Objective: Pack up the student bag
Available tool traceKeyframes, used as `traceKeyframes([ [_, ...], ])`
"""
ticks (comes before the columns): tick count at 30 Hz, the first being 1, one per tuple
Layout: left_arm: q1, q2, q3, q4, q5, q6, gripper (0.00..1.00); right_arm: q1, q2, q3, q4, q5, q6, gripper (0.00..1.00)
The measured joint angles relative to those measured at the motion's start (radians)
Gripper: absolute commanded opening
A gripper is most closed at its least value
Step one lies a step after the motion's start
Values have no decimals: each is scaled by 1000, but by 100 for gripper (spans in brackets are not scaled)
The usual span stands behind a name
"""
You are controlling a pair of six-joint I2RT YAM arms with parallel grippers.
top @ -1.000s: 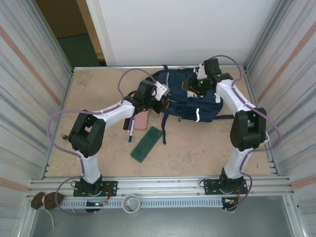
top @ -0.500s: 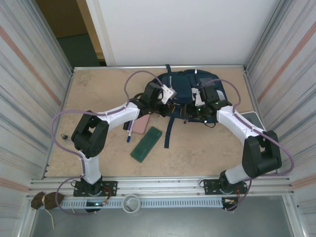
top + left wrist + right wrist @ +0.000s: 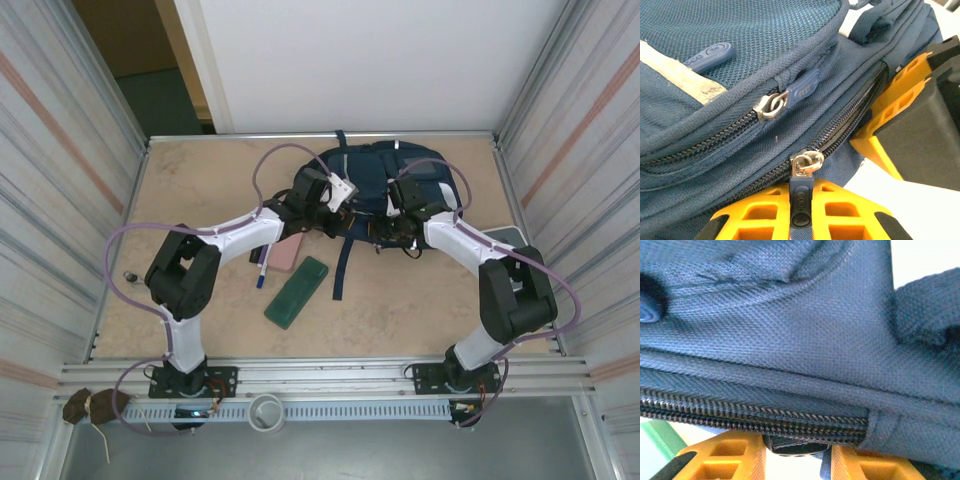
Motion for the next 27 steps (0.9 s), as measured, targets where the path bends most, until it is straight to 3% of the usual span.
traceKeyframes([
  [6, 1, 0, 0, -40, -87, 58, 0, -44, -10, 0, -2, -8, -35, 7],
  [15, 88, -8, 0, -75, -152, 97, 0, -179, -30, 0, -43, 10, -69, 7],
  [17, 100, -9, 0, -82, -160, 97, 0, -185, -30, 0, -51, 0, -76, 11],
  [21, 103, -14, -2, -81, -140, 93, 0, -191, -53, -5, -34, -98, -55, 42],
  [27, 82, -15, -2, -79, -113, 85, 0, -206, -127, -86, 136, -265, 140, 59],
])
